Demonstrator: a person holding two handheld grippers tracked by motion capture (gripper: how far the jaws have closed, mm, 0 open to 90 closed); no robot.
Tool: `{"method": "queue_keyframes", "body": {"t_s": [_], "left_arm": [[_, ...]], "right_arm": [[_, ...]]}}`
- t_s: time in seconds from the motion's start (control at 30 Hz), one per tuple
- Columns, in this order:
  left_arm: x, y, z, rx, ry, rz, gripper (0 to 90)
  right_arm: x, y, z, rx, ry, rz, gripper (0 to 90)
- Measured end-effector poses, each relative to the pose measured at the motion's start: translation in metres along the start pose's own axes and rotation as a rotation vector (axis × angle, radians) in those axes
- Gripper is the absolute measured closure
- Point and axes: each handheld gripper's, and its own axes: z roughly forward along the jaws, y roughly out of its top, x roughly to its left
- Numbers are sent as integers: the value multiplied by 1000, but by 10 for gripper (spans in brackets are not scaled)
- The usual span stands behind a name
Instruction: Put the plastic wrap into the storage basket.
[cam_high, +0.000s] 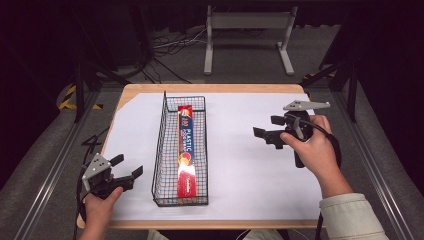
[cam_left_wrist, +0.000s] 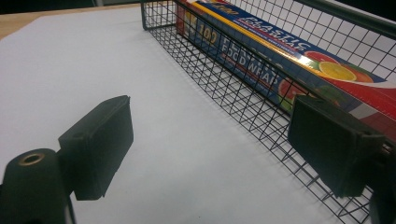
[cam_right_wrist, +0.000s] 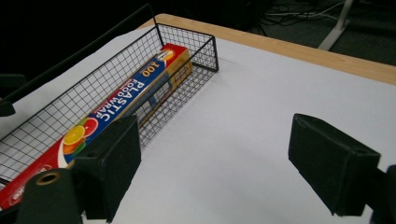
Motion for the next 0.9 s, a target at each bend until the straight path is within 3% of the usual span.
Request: {"method": "queue_keyframes", "body": {"t_s": [0.43,0.47,0.9], "left_arm": [[-1,-3,-5,1,12,7,149],[-1,-3,-6,1,14,11,149],[-1,-5,-8,1,22,11,146]], "right_arm": [[-34,-50,-11,-55,-21,-20,161],[-38,-60,-12,-60,-28,-28,160],[-56,-119,-12,-75,-69,-2,155]]}}
